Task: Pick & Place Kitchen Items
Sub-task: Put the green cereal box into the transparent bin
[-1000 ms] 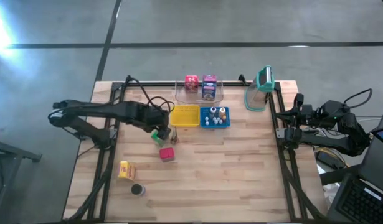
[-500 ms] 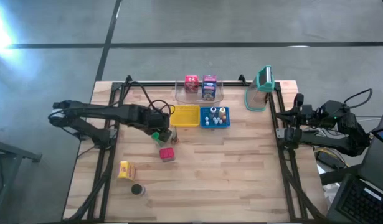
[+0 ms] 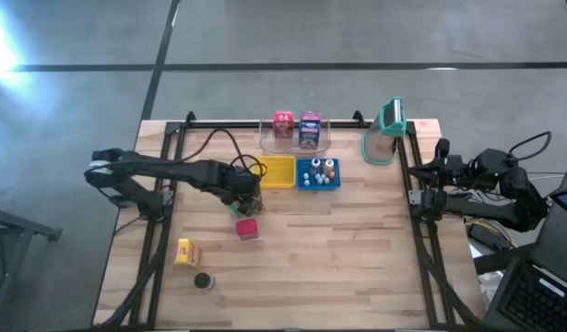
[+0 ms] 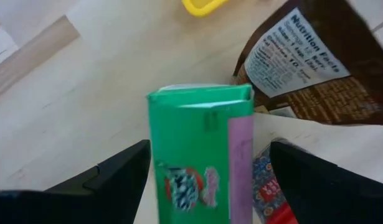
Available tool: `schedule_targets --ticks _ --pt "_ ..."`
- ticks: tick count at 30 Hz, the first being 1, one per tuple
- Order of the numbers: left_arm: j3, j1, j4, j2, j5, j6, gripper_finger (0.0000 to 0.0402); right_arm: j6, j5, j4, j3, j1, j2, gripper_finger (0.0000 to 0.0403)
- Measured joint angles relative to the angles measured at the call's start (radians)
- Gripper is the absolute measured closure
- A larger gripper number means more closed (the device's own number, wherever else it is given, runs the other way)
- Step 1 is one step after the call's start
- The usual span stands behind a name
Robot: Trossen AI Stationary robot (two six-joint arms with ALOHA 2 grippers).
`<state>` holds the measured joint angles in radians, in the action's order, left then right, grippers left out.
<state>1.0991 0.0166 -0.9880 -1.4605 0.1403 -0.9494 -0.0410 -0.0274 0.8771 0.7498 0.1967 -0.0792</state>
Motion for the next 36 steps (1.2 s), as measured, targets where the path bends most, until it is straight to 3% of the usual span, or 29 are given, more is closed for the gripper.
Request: schedule_targets --ticks 21,36 --pt "-0.007 0.051 0.029 -0.122 -0.01 0.135 0.0069 0.0 0.0 0.0 0.0 0.0 0.0 0.0394" --pt "-0.007 0.063 0.03 -0.137 -0.039 0.11 0.0071 0.0 0.0 0.0 0.0 0.0 0.0 0.0394"
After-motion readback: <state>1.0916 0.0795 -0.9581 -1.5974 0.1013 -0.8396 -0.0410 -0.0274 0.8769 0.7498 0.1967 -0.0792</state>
